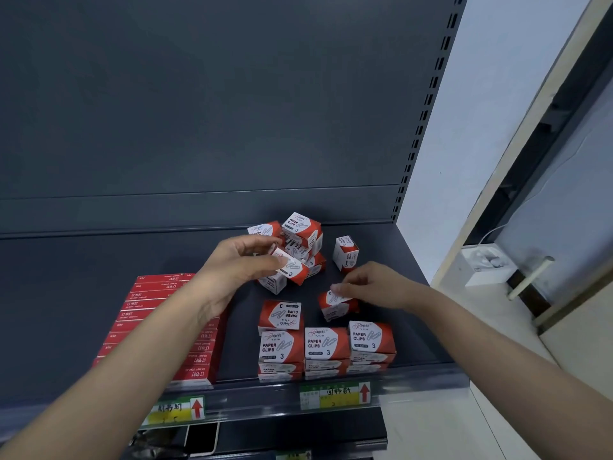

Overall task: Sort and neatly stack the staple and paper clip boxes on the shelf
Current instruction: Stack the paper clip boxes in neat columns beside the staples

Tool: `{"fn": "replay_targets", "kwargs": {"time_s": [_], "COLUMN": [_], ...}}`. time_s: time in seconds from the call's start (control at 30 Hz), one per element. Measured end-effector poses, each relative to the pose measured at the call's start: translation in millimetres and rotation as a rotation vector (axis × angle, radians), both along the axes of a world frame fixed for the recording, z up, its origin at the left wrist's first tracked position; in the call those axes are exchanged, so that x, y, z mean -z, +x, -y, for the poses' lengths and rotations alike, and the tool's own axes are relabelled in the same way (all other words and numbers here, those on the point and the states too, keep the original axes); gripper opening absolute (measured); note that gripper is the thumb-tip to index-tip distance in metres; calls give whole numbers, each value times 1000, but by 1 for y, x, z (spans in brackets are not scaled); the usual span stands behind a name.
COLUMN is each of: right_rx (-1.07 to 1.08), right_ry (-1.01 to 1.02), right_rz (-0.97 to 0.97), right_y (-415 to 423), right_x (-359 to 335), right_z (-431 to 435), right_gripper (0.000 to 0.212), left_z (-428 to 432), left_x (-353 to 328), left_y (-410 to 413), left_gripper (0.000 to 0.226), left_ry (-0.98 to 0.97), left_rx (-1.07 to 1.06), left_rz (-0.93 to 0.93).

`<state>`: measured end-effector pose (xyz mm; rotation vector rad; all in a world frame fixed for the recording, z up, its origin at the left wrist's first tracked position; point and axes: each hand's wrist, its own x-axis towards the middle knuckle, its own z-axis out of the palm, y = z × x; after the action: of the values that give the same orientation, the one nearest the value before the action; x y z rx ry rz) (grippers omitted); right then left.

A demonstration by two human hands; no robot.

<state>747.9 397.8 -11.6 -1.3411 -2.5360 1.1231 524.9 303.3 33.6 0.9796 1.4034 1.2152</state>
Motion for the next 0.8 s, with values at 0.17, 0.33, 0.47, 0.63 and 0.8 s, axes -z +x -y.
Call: {"fn": "replay_targets", "kwargs": {"time_s": [0.17,0.33,0.47,0.63,0.8], "right_rx": [38,38,-16,177,171], "right_ry": [136,381,539,27,-372], "right_rz": [54,173,290,-319,-441], "right_y": [-5,-14,-13,-13,-12], "right_x": [2,10,4,-27,-35], "right_z": [-4,-7,-6,1,7], "right_gripper": [44,39,40,37,22], "left_z": [-2,-5,-6,-8,-20], "left_x": [3,5,5,6,10], "left_y": [3,7,7,11,26], "left_gripper": [33,38,49,46,45], "left_ry": [-22,-33,-15,50,149], "left_rx": [7,10,19,108,252], "left_rz": [-25,-57,-63,-96,-350]}}
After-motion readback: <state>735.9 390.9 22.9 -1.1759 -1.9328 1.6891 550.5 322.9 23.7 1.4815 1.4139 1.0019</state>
